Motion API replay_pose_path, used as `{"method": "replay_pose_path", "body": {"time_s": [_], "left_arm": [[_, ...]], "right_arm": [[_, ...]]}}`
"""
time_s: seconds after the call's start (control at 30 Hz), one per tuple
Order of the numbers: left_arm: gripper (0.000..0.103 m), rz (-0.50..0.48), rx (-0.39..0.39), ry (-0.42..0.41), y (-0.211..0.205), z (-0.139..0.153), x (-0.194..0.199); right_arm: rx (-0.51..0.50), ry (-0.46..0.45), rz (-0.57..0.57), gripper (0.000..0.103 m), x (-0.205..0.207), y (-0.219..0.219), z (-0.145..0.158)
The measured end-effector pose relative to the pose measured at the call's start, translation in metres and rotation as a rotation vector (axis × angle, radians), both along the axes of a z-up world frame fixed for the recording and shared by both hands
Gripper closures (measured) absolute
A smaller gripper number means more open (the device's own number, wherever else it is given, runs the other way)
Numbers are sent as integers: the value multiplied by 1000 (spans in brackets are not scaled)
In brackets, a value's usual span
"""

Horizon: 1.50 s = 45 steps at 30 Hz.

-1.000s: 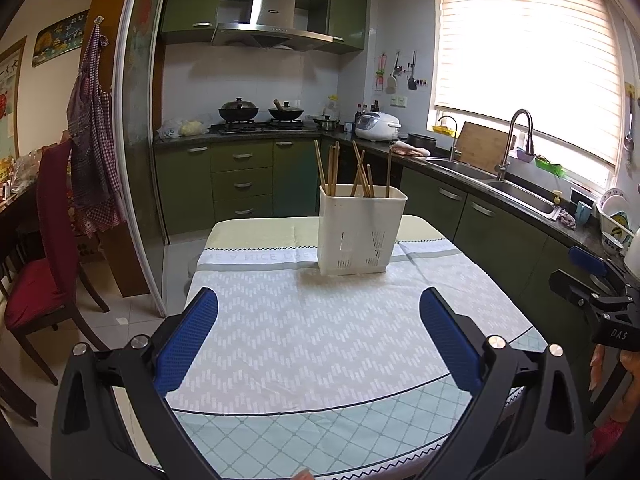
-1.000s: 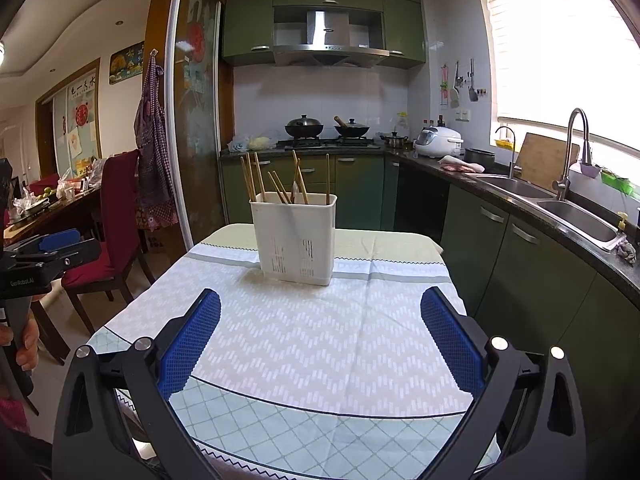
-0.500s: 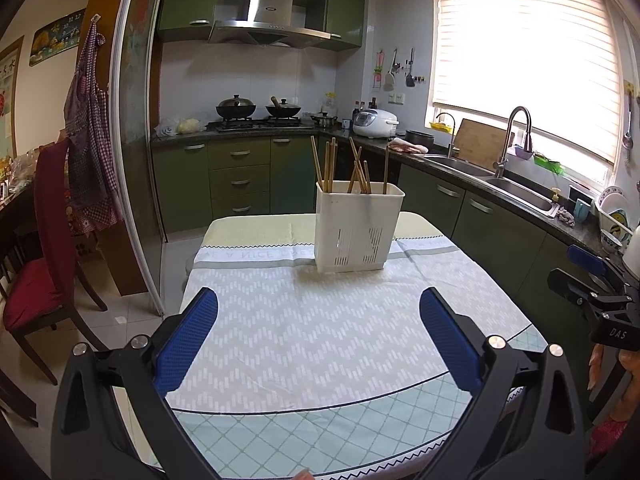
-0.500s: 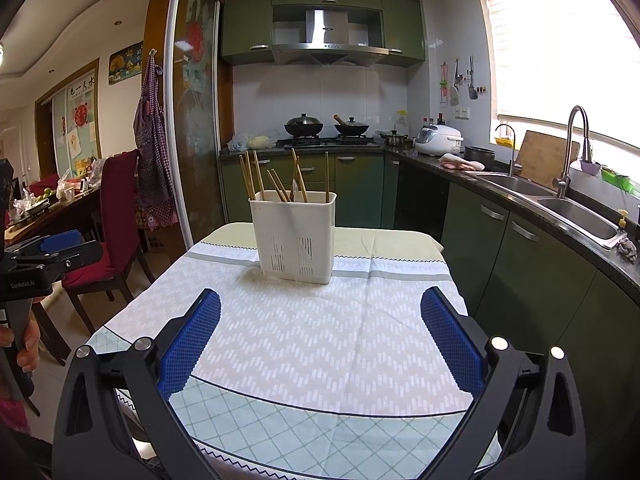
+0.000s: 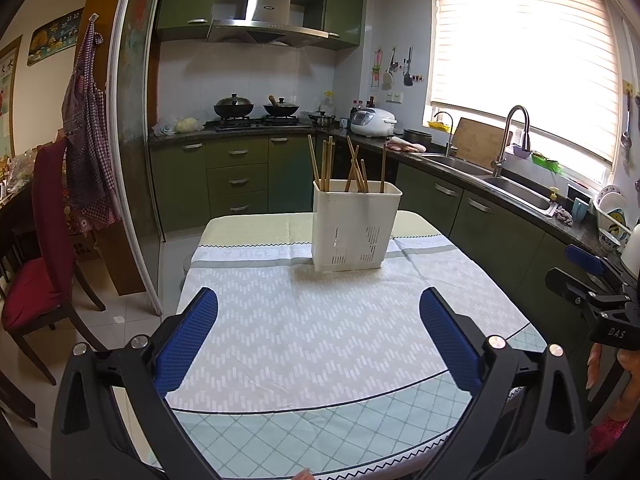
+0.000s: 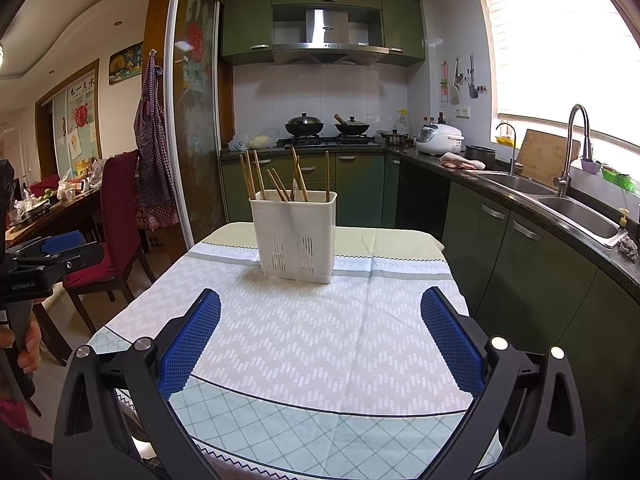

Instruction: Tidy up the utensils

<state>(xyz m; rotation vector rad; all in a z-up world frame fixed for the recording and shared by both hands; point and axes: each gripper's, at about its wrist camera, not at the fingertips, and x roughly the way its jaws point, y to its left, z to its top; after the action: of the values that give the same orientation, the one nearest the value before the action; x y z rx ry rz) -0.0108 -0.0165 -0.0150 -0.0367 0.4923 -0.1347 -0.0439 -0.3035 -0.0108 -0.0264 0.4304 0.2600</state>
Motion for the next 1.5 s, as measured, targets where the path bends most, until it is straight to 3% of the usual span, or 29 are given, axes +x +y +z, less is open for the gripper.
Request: {"method": "replay_pose_path", "body": {"time_s": [1.5], "left_arm": [[7,40,-9,16,0,1,2]], "right_arm": [[0,5,3,5,2,6,-5]]}}
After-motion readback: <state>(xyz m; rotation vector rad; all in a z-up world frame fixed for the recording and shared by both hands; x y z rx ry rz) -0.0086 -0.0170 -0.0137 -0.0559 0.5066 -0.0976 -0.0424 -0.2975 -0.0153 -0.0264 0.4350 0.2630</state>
